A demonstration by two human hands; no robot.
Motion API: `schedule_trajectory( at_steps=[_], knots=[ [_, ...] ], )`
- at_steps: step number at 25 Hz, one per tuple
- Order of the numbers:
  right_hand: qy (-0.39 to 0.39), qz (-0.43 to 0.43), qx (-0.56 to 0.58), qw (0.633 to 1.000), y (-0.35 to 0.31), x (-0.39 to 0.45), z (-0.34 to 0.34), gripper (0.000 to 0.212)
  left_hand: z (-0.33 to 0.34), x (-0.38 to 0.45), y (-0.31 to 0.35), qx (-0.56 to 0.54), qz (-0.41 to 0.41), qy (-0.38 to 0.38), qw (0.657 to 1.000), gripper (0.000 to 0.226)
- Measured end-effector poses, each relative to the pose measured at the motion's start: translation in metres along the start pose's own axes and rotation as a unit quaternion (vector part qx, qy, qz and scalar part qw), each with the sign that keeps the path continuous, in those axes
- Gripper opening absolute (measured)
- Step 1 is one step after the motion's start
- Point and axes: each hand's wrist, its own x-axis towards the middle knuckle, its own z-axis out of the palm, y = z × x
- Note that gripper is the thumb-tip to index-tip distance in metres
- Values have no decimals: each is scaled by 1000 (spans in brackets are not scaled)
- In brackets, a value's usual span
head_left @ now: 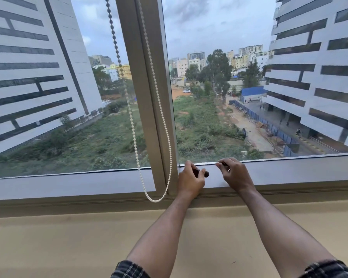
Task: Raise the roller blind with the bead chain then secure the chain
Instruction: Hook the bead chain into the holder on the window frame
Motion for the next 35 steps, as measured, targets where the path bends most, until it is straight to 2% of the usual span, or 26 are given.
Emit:
schedule_trajectory(
  at_steps=[2,6,8,11,16,21,25,27,29,31,33,35],
  knots=[
    [3,-20,22,1000,-15,2,5,9,-7,-7,-3,-85,-57,-9,995,33],
    [19,-34,44,998,-38,7,14,8,-21,-19,-19,-198,-83,-99,972,19],
    [22,-5,58,998,-46,10,17,14,-29,-27,-26,-228,-80,-151,959,29],
    [36,36,87,995,-58,8,20,19,-45,-40,-35,-231,-70,-186,952,45],
    [43,33,119,991,-74,-11,23,21,-70,-56,-57,-259,-97,-173,945,36],
    [51,17,135,989,-79,-35,29,14,-86,-71,-66,-291,-138,-118,939,21],
    [56,-8,148,987,-87,-49,27,9,-100,-76,-72,-405,-152,-98,896,31],
    [51,-3,176,983,-92,-55,29,10,-106,-78,-70,-445,-166,-91,875,28],
    [24,20,259,965,-101,-59,30,13,-111,-79,-70,-474,-181,-85,857,16],
    [-21,52,369,928,-112,-60,28,19,-114,-83,-66,-493,-189,-83,845,13],
    [-95,123,453,878,-123,-58,24,23,-117,-88,-64,-507,-188,-83,837,16],
    [-191,192,466,842,-133,-57,23,24,-121,-91,-63,-517,-186,-89,831,19]
  ],
)
